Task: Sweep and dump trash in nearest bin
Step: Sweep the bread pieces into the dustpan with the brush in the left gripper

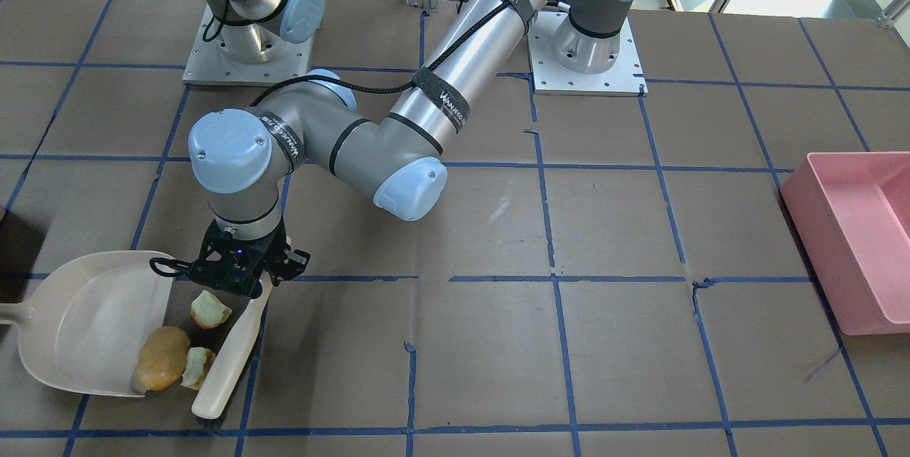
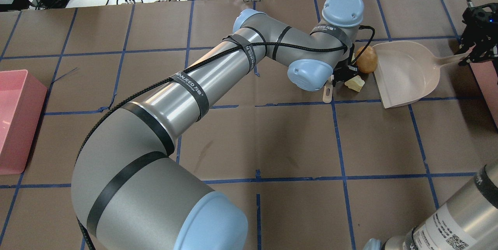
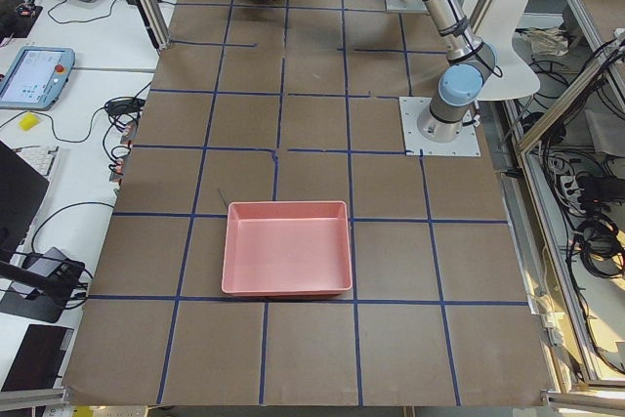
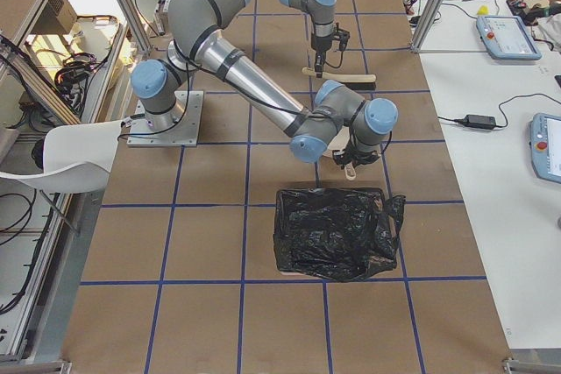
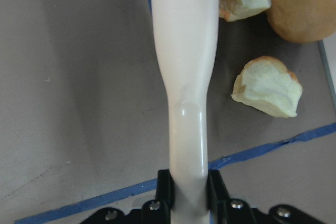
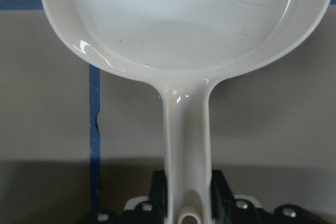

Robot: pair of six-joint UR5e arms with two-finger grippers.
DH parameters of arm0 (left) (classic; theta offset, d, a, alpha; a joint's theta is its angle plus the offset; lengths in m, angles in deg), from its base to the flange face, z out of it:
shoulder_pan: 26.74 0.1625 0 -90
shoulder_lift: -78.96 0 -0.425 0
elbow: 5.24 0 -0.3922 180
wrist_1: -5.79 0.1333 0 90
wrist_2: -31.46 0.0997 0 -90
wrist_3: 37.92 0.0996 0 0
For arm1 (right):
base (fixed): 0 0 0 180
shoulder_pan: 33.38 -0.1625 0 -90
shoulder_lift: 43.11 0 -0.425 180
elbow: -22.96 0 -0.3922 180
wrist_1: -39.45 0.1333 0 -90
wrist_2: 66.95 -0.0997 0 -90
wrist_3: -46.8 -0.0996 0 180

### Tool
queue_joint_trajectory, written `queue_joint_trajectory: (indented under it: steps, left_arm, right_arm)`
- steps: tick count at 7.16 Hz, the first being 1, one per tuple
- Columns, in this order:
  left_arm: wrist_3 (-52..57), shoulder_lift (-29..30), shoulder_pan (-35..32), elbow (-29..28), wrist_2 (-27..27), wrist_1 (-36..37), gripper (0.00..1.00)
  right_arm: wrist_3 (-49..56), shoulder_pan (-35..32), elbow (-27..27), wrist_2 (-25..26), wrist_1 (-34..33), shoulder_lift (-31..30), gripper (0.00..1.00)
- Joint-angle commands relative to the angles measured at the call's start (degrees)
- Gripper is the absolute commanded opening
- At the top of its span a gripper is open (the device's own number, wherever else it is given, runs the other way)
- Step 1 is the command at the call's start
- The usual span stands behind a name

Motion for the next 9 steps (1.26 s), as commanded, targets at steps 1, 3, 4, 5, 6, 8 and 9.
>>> queue_joint_trajectory:
  steps: [1, 3, 4, 5, 6, 8, 9]
  left_arm:
    - [-0.38, 2.12, 0.06, -0.50, -0.24, 0.24, 0.01]
    - [-0.91, 2.22, -1.16, -0.41, -0.51, 0.24, 0.01]
    - [-1.61, 2.31, -2.30, -0.50, -0.59, 0.24, 0.01]
    - [-3.18, 2.22, -4.14, -0.76, -0.59, 0.33, 0.01]
    - [-3.37, 2.22, -5.38, -0.76, -0.59, 0.33, 0.01]
    - [-3.38, 2.05, -7.92, -1.29, -0.59, 0.33, 0.01]
    - [-3.12, 1.87, -8.90, -1.64, -0.59, 0.59, 0.01]
  right_arm:
    - [-0.09, -0.07, 0.00, -0.09, 0.05, 0.00, 0.00]
    - [-0.26, -0.42, -0.09, -0.18, 0.05, 0.00, 0.00]
    - [-0.96, -0.42, -0.26, -0.18, 0.05, 0.00, 0.00]
    - [-1.05, -0.42, -0.79, -0.18, -0.30, 0.00, 0.00]
    - [-1.06, -0.42, -1.23, 0.00, -0.74, 0.00, 0.00]
    - [-1.06, -0.51, -1.23, 0.00, -0.75, 0.00, 0.00]
    - [-1.06, -0.94, -1.23, 0.00, -0.66, 0.00, 0.00]
